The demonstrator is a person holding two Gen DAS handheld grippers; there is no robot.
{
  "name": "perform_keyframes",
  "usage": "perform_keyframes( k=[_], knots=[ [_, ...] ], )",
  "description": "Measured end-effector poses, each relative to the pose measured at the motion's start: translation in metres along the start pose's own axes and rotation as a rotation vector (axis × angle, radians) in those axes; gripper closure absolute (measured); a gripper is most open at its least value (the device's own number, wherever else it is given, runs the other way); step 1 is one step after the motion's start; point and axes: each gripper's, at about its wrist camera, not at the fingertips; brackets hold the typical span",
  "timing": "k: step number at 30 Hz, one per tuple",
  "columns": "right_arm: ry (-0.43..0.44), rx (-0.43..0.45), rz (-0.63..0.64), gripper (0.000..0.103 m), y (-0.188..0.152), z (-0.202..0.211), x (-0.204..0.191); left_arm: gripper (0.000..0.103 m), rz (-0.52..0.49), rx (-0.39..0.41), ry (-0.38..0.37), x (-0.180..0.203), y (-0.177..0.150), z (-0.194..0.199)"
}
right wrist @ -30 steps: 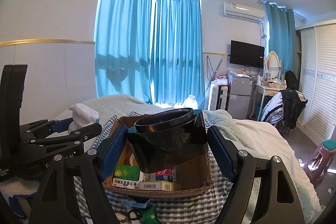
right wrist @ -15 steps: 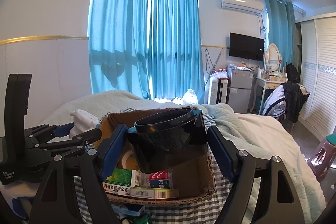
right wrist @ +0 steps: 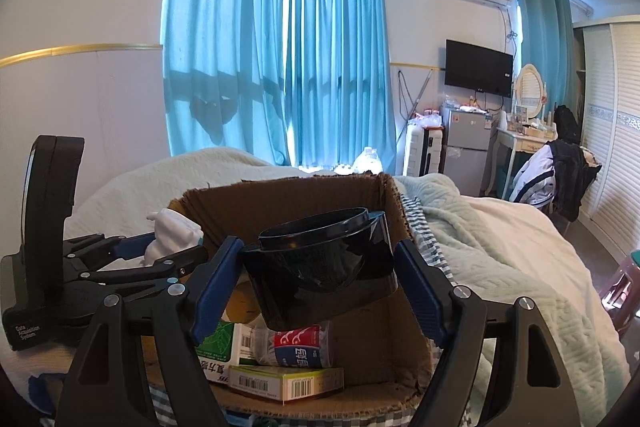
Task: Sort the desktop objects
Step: 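Lower the figurine and cup into the box and open both grippers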
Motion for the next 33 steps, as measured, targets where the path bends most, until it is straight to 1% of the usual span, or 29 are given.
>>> perform_keyframes(
  k=[4, 5, 6, 10, 12, 14, 17, 19, 21, 27, 29, 30, 33],
  knots=[
    [0.009, -0.027, 0.004, 0.029, -0.003, -0.021, 0.001, 0.049, -0.003, -0.043, 0.013, 0.0, 0.001, -0.017],
    [0.013, -0.04, 0.007, 0.034, -0.004, -0.027, 0.001, 0.049, 0.0, -0.055, 0.015, 0.0, 0.001, -0.022],
    [0.014, -0.05, 0.009, 0.035, -0.006, -0.031, 0.0, 0.049, 0.003, -0.067, 0.018, -0.001, 0.001, -0.026],
    [0.018, -0.103, 0.01, 0.036, -0.011, -0.049, 0.001, 0.049, 0.003, -0.114, 0.032, -0.003, -0.002, -0.042],
    [0.019, -0.129, 0.006, 0.039, -0.015, -0.056, 0.004, 0.049, -0.001, -0.13, 0.038, -0.004, -0.004, -0.047],
    [0.022, -0.141, 0.001, 0.041, -0.019, -0.057, 0.004, 0.049, -0.01, -0.134, 0.046, -0.003, -0.006, -0.047],
    [0.021, -0.154, -0.002, 0.041, -0.022, -0.056, 0.005, 0.045, -0.009, -0.146, 0.04, -0.002, -0.007, -0.047],
    [0.021, -0.152, -0.008, 0.041, -0.021, -0.054, 0.006, 0.04, -0.003, -0.15, 0.028, -0.001, -0.006, -0.044],
    [0.019, -0.144, -0.01, 0.041, -0.016, -0.051, 0.005, 0.028, 0.005, -0.144, 0.026, -0.001, -0.002, -0.039],
    [0.004, -0.097, -0.006, 0.041, 0.002, -0.027, 0.007, 0.028, 0.005, -0.105, 0.029, 0.001, 0.01, -0.014],
    [-0.011, -0.076, -0.002, 0.041, 0.007, -0.015, 0.007, 0.024, 0.006, -0.087, 0.035, 0.0, 0.014, -0.003],
    [-0.017, -0.066, -0.002, 0.041, 0.01, -0.009, 0.008, 0.02, 0.007, -0.077, 0.036, 0.0, 0.016, 0.003],
    [-0.028, -0.038, -0.011, 0.041, 0.02, 0.01, 0.011, 0.018, 0.012, -0.051, 0.037, -0.001, 0.024, 0.02]
  ],
)
Point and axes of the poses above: each gripper's, at about its wrist camera, not at the fingertips, and z roughly against the way its jaws point, x to its right, y to its top, and after that the axes turned 7 degrees about z, right-handed
